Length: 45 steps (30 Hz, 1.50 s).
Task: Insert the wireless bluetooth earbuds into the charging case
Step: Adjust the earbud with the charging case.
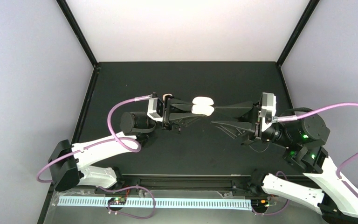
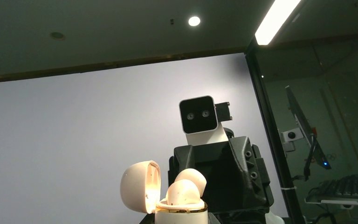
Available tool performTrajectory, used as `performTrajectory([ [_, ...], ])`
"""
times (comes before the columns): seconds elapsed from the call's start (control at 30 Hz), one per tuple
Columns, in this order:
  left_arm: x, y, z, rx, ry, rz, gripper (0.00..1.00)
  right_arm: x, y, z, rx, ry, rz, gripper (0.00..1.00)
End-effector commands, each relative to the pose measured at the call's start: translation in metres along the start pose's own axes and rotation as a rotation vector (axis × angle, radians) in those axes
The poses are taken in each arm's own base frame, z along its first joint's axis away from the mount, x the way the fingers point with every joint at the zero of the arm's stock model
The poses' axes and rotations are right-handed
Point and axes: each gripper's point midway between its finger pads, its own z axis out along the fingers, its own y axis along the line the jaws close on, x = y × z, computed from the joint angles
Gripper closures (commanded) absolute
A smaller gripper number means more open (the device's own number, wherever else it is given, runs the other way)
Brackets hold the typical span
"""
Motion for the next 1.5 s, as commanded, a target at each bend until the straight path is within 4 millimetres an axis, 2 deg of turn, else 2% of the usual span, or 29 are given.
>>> performTrajectory([
  [0.0, -0.020, 0.002, -0.001, -0.030, -0.055, 0.049, 0.98, -0.012, 0.000, -0.011, 0.031, -0.021, 0.013, 0.62],
  [0.2, -0.018, -0.002, -0.005, -0.021, -0.047, 0.041, 0.98, -0.033, -0.023, -0.029, 0.205, -0.100, -0.002, 0.56],
  [0.3, -0.017, -0.004, -0.008, -0.022, -0.041, 0.040, 0.98, -0.027, -0.045, -0.028, 0.327, -0.052, 0.013, 0.56],
  [0.37, -0.017, -0.005, -0.008, -0.020, -0.038, 0.040, 0.98, -0.015, -0.052, -0.022, 0.349, 0.001, 0.021, 0.55],
  [0.6, -0.019, -0.010, -0.008, -0.001, -0.027, 0.037, 0.98, 0.001, -0.052, -0.008, 0.316, 0.055, 0.048, 0.47],
  [0.83, -0.017, -0.009, -0.008, -0.005, -0.017, 0.040, 0.98, -0.003, -0.045, -0.006, 0.276, 0.038, 0.047, 0.38],
  [1.1, -0.016, -0.008, -0.008, -0.010, -0.013, 0.041, 0.98, -0.005, -0.043, -0.009, 0.268, 0.026, 0.041, 0.36],
  [1.47, -0.015, -0.010, -0.006, 0.006, -0.006, 0.031, 0.99, 0.001, -0.042, -0.002, 0.244, 0.048, 0.051, 0.35],
])
